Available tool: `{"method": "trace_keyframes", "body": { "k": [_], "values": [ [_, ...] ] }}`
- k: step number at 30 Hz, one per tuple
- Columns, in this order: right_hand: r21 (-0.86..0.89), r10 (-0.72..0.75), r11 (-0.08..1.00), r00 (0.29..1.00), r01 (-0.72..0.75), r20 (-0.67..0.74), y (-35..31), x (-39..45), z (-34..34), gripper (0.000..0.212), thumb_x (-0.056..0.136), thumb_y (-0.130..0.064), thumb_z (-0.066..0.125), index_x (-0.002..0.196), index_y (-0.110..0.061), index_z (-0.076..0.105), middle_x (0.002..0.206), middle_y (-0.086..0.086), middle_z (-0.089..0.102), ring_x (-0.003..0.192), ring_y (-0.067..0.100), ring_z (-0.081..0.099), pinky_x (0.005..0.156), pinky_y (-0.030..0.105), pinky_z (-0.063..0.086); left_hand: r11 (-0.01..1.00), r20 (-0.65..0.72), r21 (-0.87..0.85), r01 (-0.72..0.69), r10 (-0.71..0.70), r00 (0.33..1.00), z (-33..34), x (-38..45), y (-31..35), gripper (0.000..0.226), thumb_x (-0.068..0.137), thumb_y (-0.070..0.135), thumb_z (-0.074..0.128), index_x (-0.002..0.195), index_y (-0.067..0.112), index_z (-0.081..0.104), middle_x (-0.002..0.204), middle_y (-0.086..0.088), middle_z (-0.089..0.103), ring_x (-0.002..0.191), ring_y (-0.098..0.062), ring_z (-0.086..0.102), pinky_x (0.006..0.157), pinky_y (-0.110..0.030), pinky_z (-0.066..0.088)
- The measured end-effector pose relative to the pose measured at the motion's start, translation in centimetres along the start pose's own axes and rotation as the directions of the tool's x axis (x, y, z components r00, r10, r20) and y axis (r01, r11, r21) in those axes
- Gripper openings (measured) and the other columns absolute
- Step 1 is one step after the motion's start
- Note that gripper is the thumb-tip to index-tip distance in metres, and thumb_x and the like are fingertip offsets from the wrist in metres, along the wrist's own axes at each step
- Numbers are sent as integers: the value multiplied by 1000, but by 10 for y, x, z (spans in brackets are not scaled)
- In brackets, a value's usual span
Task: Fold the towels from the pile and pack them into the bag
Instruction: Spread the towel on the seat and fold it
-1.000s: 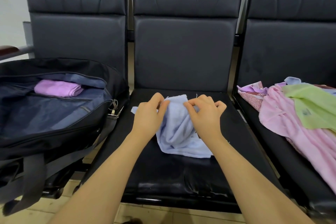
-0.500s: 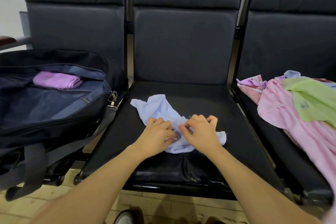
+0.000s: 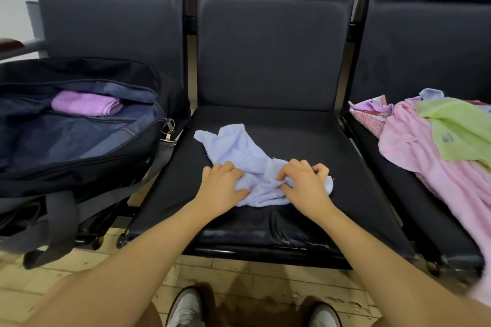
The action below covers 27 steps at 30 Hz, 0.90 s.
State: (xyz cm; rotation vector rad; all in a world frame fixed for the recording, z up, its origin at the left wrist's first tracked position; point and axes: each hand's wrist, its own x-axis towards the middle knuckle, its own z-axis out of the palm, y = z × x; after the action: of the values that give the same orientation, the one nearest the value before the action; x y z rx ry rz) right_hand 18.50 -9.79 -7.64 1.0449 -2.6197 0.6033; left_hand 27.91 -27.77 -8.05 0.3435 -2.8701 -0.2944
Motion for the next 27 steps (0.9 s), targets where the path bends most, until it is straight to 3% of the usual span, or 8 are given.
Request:
{"method": "trace_keyframes", "body": {
  "k": [5, 10, 12, 15, 20, 23, 25, 27],
  "values": [
    [23, -39, 999, 999, 39, -4, 14, -14, -10, 20, 81, -7, 62, 80, -27, 66, 83, -13, 54, 83, 8, 50, 83, 24, 9, 983, -35, -166, -82, 77, 996, 2, 5, 12, 36, 99, 31, 41, 135, 30, 47, 131, 16, 48, 118, -15, 34, 81, -28, 15],
    [47, -18, 999, 999, 20, -33, 17, -15, -10, 20, 81, -7, 62, 80, -27, 66, 85, -10, 58, 82, 10, 53, 81, 24, 10, 985, 6, 54, -163, 163, 987, 3, 16, 24, 28, 99, 33, 38, 104, 26, 65, 90, 10, 57, 94, -17, 35, 71, -31, 14],
    [33, -24, 999, 999, 25, -31, 16, -14, -9, 18, 84, -10, 60, 82, -27, 68, 86, -9, 58, 83, 11, 54, 80, 25, 10, 965, -52, 149, -217, 227, 972, 5, 16, 24, 27, 97, 36, 45, 91, 22, 67, 81, 5, 57, 86, -19, 37, 73, -31, 15],
    [35, -21, 999, 1000, 22, -10, 13, -14, -12, 19, 88, -14, 57, 86, -29, 69, 88, -12, 57, 85, 8, 52, 82, 24, 10, 930, -146, 260, -259, 303, 942, 8, 13, 21, 22, 74, 31, 63, 54, 20, 63, 53, 7, 41, 60, -18, 38, 59, -32, 25],
    [110, -8, 994, 1000, 9, -13, 14, -16, -14, 31, 91, -4, 51, 109, -23, 69, 87, -13, 53, 87, 13, 54, 83, 25, 14, 959, -99, 212, -190, 214, 972, 9, 11, 15, 28, 65, 17, 81, 51, 17, 57, 58, 3, 49, 59, -21, 48, 58, -32, 29],
    [221, 110, 970, 994, -105, -13, 8, -13, -20, 35, 95, -6, 52, 128, -15, 59, 77, -10, 52, 89, 20, 46, 93, 29, 33, 995, -230, -93, -44, 22, 973, -8, 16, 18, 22, 91, 21, 56, 75, 8, 63, 76, -5, 58, 75, -18, 47, 69, -28, 24],
    [278, 146, 954, 982, -107, -120, 5, -9, -29, 18, 92, -9, 59, 107, -12, 68, 66, -6, 56, 80, 24, 50, 82, 35, 48, 911, -233, -412, 37, -145, 962, -27, 18, 16, 21, 96, 18, 51, 85, 4, 62, 82, -9, 60, 77, -15, 45, 65, -21, 31],
    [334, 198, 933, 965, -132, -172, 1, -6, -41, 5, 90, -13, 63, 86, -12, 65, 63, 1, 59, 64, 18, 54, 63, 18, 45, 822, -233, -569, 36, -203, 951, -45, 15, 12, 14, 96, 16, 53, 87, 8, 59, 82, -8, 58, 71, -9, 46, 58, -7, 37]
  ]
}}
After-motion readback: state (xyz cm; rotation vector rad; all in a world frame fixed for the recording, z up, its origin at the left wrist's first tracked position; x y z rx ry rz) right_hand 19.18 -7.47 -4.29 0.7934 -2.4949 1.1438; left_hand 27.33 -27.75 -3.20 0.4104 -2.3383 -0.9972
